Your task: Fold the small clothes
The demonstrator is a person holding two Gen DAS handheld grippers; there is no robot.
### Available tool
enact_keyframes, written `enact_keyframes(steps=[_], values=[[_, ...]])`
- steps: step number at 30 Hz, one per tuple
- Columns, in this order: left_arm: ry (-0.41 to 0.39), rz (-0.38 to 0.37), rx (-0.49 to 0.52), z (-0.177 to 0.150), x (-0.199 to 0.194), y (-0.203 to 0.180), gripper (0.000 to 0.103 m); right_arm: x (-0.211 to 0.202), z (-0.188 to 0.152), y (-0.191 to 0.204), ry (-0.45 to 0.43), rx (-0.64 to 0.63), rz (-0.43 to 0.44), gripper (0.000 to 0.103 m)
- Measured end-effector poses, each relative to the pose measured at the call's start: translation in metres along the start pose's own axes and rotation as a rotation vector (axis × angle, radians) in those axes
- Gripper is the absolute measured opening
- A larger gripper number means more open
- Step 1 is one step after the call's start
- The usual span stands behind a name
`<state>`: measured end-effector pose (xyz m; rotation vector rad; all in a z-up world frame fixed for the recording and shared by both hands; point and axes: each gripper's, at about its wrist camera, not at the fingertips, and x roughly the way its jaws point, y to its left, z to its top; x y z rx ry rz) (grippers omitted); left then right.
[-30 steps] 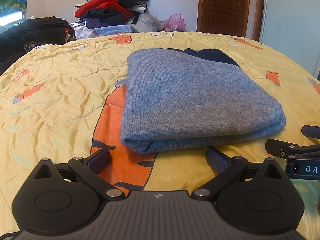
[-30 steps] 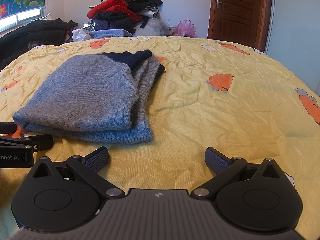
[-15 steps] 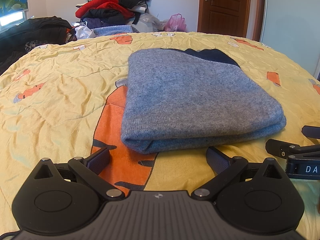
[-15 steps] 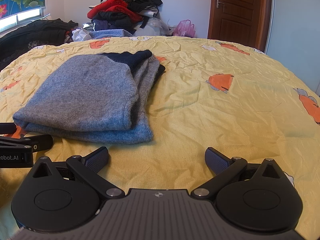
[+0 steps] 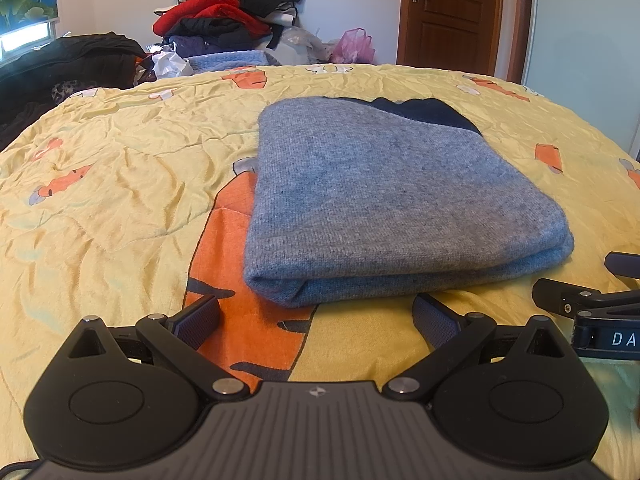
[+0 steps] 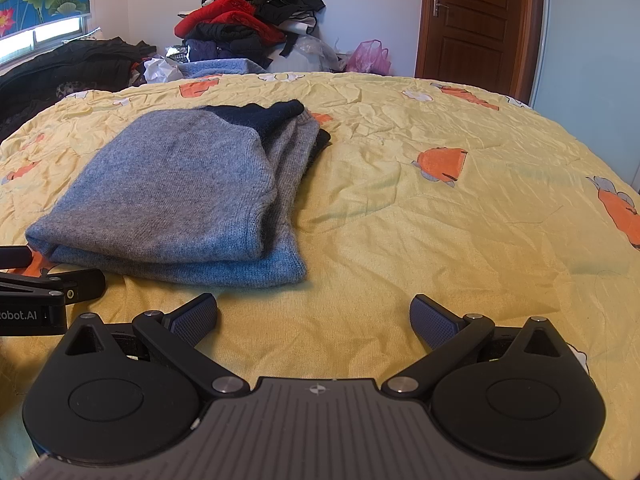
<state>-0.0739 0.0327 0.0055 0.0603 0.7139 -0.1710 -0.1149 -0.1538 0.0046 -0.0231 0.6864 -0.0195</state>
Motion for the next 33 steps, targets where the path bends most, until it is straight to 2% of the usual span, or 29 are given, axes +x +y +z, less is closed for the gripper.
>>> enact_keyframes(steps=[33], values=[[0.003, 0.017, -0.011, -0.0017, -0.0015, 0.0009, 0.103, -0.0013, -0.001, -0.0001, 0.0, -0.002, 0.003, 0.103]])
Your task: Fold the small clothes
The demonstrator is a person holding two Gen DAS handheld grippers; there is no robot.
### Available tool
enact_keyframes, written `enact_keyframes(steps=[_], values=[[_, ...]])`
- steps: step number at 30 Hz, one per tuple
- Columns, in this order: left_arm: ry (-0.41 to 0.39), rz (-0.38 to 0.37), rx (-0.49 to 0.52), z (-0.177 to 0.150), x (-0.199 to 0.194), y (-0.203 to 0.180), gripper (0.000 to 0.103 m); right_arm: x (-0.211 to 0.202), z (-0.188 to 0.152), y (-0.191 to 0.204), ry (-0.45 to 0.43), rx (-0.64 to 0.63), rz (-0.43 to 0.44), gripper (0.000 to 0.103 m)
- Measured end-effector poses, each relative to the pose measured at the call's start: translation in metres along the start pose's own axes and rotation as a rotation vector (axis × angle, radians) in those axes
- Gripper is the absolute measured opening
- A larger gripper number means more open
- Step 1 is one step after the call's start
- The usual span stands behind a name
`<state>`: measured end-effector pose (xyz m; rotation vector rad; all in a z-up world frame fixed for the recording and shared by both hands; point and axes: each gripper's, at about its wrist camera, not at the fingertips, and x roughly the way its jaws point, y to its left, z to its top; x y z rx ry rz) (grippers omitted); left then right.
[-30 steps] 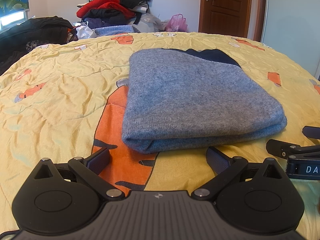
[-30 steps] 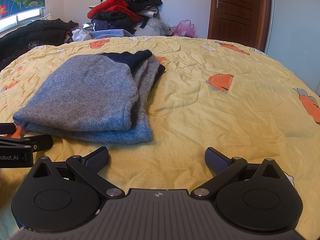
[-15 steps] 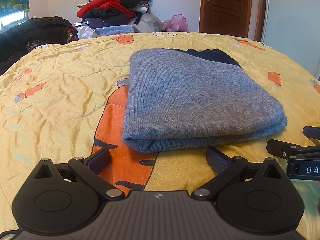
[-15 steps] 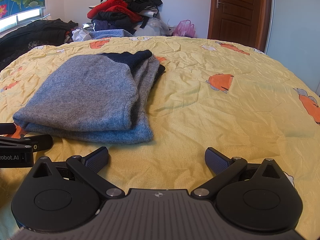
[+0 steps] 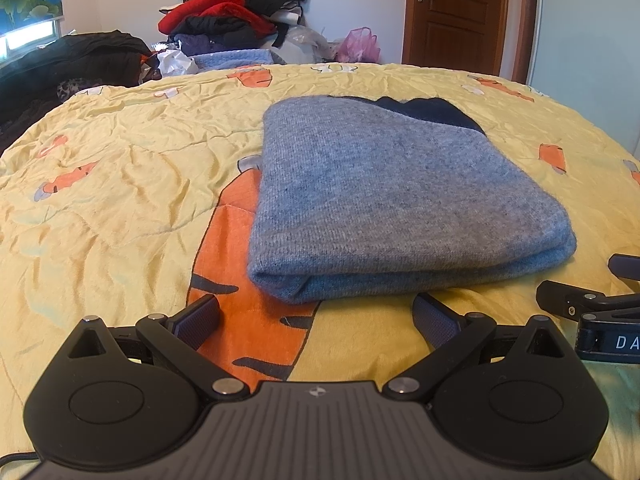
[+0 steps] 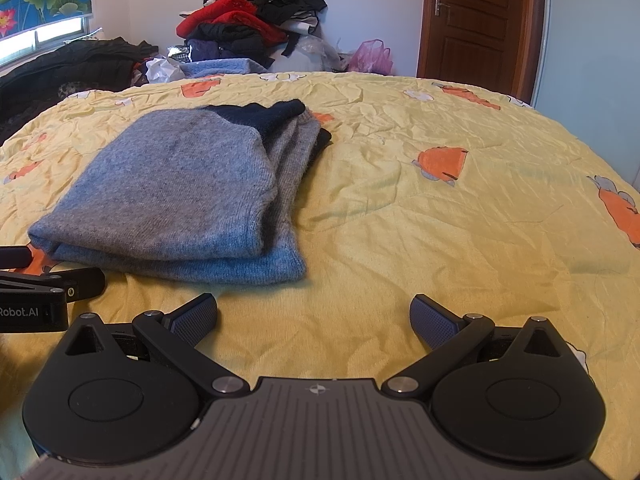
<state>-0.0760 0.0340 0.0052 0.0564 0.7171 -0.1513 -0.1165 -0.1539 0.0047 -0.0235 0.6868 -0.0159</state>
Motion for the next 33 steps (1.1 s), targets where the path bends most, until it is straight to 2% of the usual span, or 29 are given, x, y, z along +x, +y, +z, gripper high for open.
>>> enact_keyframes(steps=[33], values=[[0.023, 0.003, 0.002, 0.0047, 0.0023, -0.0034, 0.103, 0.0018, 0.0006, 0.001, 0.002, -0.006, 0.002, 0.103]])
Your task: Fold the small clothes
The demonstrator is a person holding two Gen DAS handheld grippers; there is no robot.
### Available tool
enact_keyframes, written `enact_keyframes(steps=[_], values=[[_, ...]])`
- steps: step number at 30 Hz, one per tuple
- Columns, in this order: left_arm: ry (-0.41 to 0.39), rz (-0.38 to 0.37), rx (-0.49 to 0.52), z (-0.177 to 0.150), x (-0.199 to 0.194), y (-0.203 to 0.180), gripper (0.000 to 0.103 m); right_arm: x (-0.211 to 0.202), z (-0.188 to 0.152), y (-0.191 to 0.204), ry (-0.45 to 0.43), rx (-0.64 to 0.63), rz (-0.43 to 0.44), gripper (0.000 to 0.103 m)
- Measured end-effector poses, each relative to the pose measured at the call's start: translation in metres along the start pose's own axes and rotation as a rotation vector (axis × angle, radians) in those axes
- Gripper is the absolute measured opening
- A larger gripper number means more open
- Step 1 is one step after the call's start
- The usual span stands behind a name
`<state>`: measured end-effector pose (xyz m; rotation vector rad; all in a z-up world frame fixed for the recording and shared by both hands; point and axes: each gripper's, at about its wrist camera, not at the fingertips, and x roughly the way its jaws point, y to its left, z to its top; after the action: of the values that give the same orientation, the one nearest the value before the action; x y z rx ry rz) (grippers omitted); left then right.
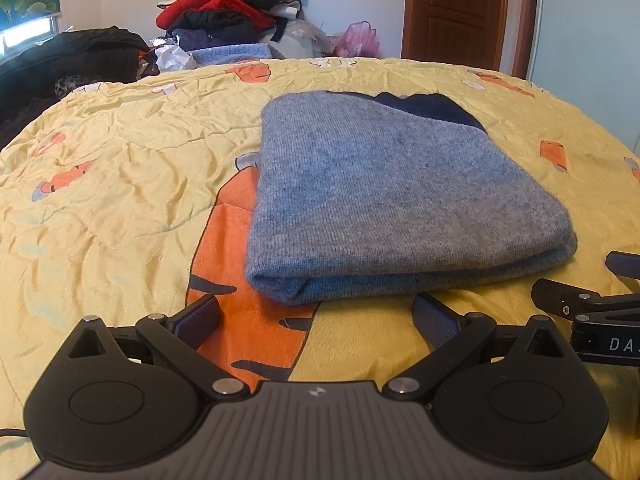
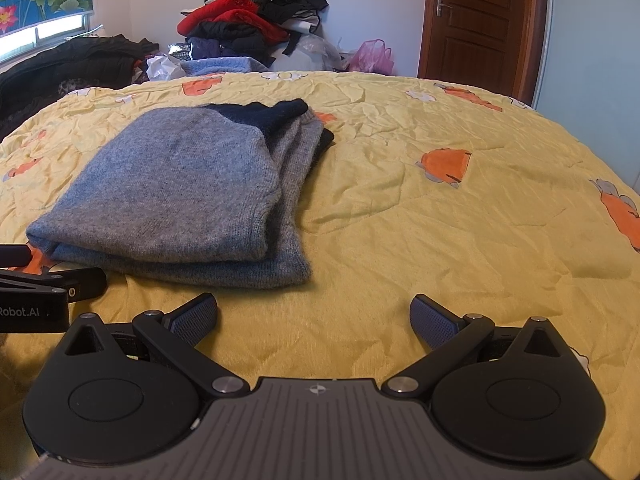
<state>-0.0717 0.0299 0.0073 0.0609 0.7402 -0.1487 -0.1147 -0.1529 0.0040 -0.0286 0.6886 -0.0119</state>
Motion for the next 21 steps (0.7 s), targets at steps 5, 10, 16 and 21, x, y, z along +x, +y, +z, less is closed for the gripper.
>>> enact_keyframes(steps=[5, 10, 16, 21], values=[[0.012, -0.003, 0.002, 0.002, 0.0, 0.0, 0.103, 0.0, 0.0, 0.0, 0.0, 0.0, 0.0, 0.103], [0.027, 0.008, -0.011, 0.002, 0.0, -0.001, 0.103, 0.0, 0.0, 0.0, 0.0, 0.001, 0.001, 0.103], [0.065, 0.032, -0.039, 0.003, -0.007, 0.001, 0.103, -0.001, 0.0, -0.001, 0.002, 0.004, 0.003, 0.103], [0.069, 0.059, -0.068, 0.004, -0.018, 0.008, 0.103, -0.004, 0.002, -0.005, 0.03, 0.029, 0.016, 0.103]])
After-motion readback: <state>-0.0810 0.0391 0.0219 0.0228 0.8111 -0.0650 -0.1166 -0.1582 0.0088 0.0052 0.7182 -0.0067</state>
